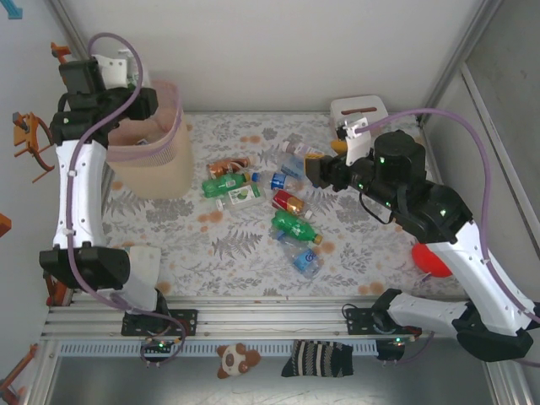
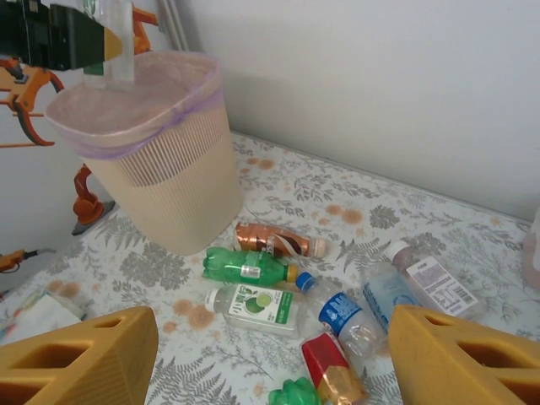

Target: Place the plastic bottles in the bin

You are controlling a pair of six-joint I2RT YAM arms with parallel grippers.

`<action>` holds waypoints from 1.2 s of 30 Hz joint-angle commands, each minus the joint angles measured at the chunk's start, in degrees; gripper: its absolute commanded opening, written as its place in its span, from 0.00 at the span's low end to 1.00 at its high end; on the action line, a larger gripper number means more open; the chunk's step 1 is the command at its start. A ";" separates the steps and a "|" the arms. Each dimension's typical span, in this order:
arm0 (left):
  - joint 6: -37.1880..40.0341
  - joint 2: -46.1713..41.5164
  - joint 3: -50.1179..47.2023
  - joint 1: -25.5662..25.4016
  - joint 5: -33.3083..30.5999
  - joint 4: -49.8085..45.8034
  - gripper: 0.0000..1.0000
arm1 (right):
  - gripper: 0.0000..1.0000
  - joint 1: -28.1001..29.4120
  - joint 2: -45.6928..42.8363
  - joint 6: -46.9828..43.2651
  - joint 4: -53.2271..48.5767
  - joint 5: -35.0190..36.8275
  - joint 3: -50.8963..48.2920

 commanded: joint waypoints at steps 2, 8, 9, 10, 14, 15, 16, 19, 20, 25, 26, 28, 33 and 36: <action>2.45 5.30 4.92 2.76 -1.45 -5.12 0.56 | 0.71 0.00 -0.36 -1.28 -0.59 1.83 -0.09; 4.42 12.32 8.31 4.99 -5.27 -10.01 0.57 | 0.71 -0.02 -0.37 -1.74 -1.33 2.31 0.15; 4.55 13.38 8.31 5.17 -6.32 -10.54 0.57 | 0.71 0.00 -0.35 -1.76 -1.35 2.22 0.17; 4.60 14.11 8.29 5.21 -7.04 -10.98 0.57 | 0.71 -0.01 -0.33 -1.78 -1.46 2.22 0.12; 4.18 17.23 8.08 5.73 -9.88 -12.94 0.57 | 0.71 0.00 -0.37 -1.97 -1.65 2.30 -0.07; 4.16 17.91 8.09 5.82 -10.25 -13.49 0.57 | 0.71 0.00 -0.37 -1.97 -1.80 2.40 -0.20; 4.18 18.58 8.17 5.91 -10.28 -13.94 0.58 | 0.71 0.00 -0.32 -2.01 -1.89 2.46 -0.23; 4.39 21.42 8.88 6.08 -9.93 -15.64 0.59 | 0.71 0.00 -0.10 -2.08 -2.17 2.57 -0.28; 4.59 22.41 9.18 6.20 -9.30 -16.24 0.59 | 0.71 0.00 -0.02 -2.05 -2.13 2.57 -0.27; 4.89 25.96 9.27 6.26 -8.80 -17.72 0.63 | 0.71 0.00 0.38 -2.06 -2.24 2.66 -0.36; 4.78 26.27 9.09 6.26 -8.73 -17.83 0.64 | 0.71 -0.01 0.38 -2.02 -2.33 2.75 -0.36; 4.69 26.38 8.66 6.28 -8.17 -17.75 0.68 | 0.71 -0.02 0.56 -1.97 -2.31 2.83 -0.35; 4.16 25.19 8.38 6.31 -6.72 -17.09 0.72 | 0.71 0.00 1.04 -1.92 -2.35 2.93 -0.11; 4.07 24.04 8.53 6.33 -6.19 -16.82 0.74 | 0.71 0.00 1.22 -1.79 -2.50 3.14 -0.06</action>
